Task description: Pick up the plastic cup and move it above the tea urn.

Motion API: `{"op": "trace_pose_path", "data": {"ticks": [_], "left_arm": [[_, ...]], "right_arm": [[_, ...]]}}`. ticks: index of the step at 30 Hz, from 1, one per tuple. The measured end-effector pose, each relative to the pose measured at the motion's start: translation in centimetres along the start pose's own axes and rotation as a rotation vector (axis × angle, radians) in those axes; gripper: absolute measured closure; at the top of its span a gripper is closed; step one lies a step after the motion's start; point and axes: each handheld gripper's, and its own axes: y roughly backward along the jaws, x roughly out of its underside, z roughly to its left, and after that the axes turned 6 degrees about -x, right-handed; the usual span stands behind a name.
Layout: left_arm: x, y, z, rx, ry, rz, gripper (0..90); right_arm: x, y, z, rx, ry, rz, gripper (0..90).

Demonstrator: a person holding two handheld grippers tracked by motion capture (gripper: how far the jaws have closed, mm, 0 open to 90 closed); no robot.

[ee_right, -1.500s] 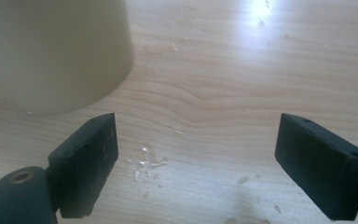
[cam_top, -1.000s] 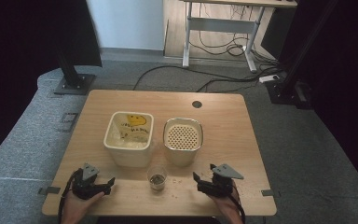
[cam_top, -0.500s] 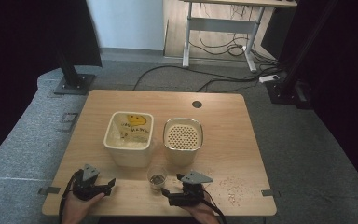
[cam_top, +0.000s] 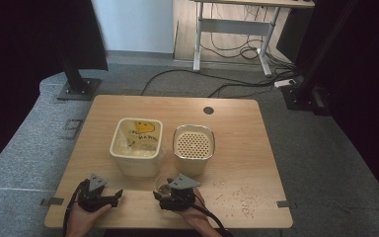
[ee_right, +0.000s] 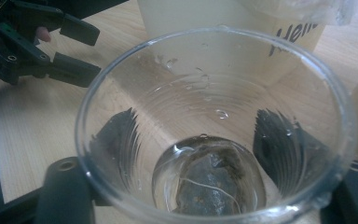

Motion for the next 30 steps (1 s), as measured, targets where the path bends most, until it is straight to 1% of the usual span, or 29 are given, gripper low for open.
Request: {"op": "trace_pose_path", "data": {"ticks": [3,4,5,6,7,8,9,10,11,12,13,14,15,17,18,19,20,21,22,23,24,27,28,29,30], "left_arm": [[0.1,0.0,0.1,0.004,0.002,0.001,12.2],[0.1,0.1,0.1,0.004,0.001,0.000,12.3],[0.1,0.1,0.1,0.004,0.001,0.000,12.4],[0.0,0.2,0.1,0.004,0.002,-0.003,12.4],[0.0,0.2,0.1,0.004,0.002,-0.003,12.5],[0.0,0.2,0.1,0.005,0.003,-0.005,12.5],[0.0,0.2,0.1,0.008,0.003,-0.004,12.5],[0.0,0.2,0.1,0.008,0.003,-0.004,12.5],[0.0,0.2,0.2,0.013,0.006,0.002,12.6],[0.0,0.2,0.2,0.013,0.006,0.002,12.5],[-0.1,0.2,0.2,0.014,0.011,0.001,12.5],[-0.1,0.2,0.2,0.014,0.011,0.001,12.6],[-0.1,0.2,0.3,0.021,0.013,0.002,12.5],[-0.1,0.1,0.3,0.029,0.013,0.005,12.5],[-0.1,0.1,0.3,0.033,0.014,0.006,12.5],[-0.2,0.1,0.2,0.034,0.013,0.007,12.7],[-0.2,0.1,0.2,0.034,0.013,0.009,12.7],[-0.2,0.0,0.2,0.035,0.013,0.010,12.7],[-0.2,0.0,0.2,0.038,0.007,0.015,12.8],[-0.2,0.0,0.1,0.038,0.007,0.016,12.8],[-0.2,-0.1,0.1,0.039,0.006,0.017,12.8],[-0.2,-0.2,0.0,0.042,0.009,0.022,13.0],[-0.2,-0.2,0.0,0.041,0.009,0.021,13.0],[-0.2,-0.2,0.0,0.039,0.004,0.023,13.0],[-0.2,-0.2,0.0,0.039,0.003,0.023,13.0]], "right_arm": [[-0.1,0.3,-0.1,-0.001,0.005,0.004,34.2],[-0.2,1.0,-0.4,0.002,-0.009,-0.019,35.7],[-0.2,1.0,-0.4,0.002,-0.009,-0.019,35.7],[-0.5,2.1,-0.7,-0.001,-0.029,-0.050,36.3],[-0.8,2.9,-0.8,-0.002,-0.033,-0.070,36.6],[-0.8,2.9,-0.8,-0.002,-0.033,-0.070,36.6],[-1.5,4.8,-1.1,0.012,-0.031,-0.106,36.8],[-1.5,4.8,-1.1,0.012,-0.031,-0.106,36.8],[-2.1,6.4,-1.4,0.019,-0.036,-0.145,37.4],[-2.1,6.4,-1.4,0.019,-0.036,-0.145,37.4],[-2.9,8.0,-1.8,0.027,-0.041,-0.176,37.7],[-2.9,8.0,-1.8,0.027,-0.041,-0.176,37.7],[-3.5,9.5,-2.3,0.038,-0.039,-0.200,37.8],[-4.2,10.8,-2.7,0.058,-0.038,-0.220,37.8],[-4.2,10.8,-2.7,0.058,-0.038,-0.220,37.8],[-4.9,12.0,-3.3,0.079,-0.037,-0.238,37.8],[-5.2,12.5,-3.6,0.090,-0.036,-0.245,37.8],[-5.2,12.5,-3.6,0.090,-0.036,-0.245,37.8],[-5.4,12.8,-3.9,0.097,-0.038,-0.252,37.8],[-6.1,13.8,-4.6,0.116,-0.048,-0.271,37.8],[-6.1,13.8,-4.6,0.116,-0.048,-0.271,37.8],[-7.1,14.7,-5.8,0.136,-0.070,-0.296,37.9],[-7.9,15.1,-6.6,0.148,-0.080,-0.309,38.0],[-7.9,15.1,-6.6,0.148,-0.080,-0.309,38.0],[-8.2,15.1,-7.0,0.157,-0.084,-0.312,38.1]]}}
